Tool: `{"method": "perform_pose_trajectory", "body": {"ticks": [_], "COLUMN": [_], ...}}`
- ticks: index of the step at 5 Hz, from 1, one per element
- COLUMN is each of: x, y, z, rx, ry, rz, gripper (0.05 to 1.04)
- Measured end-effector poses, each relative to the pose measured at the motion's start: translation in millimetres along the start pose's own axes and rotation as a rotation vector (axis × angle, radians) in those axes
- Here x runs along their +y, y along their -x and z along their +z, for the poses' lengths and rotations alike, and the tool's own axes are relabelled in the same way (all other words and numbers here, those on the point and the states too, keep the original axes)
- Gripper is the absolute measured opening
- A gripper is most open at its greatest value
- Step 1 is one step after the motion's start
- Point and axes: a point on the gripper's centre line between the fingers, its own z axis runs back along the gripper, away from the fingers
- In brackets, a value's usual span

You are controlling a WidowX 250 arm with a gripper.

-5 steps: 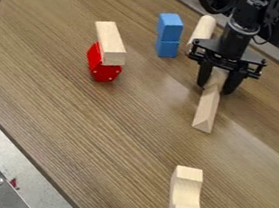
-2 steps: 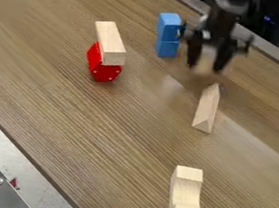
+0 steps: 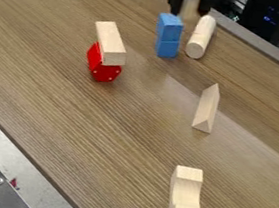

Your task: Put the cylinder on top of the blue cubes

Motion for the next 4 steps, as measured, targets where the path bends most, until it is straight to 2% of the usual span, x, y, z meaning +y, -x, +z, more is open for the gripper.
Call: {"method": "perform_pose_trajectory", "body": {"ticks": [1,4], "x": [8.2,-6.8], "y": [-9.1,-27.7], "z": [0.0,-25.2], "rx": [-0.003,0.021], "ry": [0.000,-0.027], "rz": [0.035,0.032], "gripper": [0.562,0.562]}}
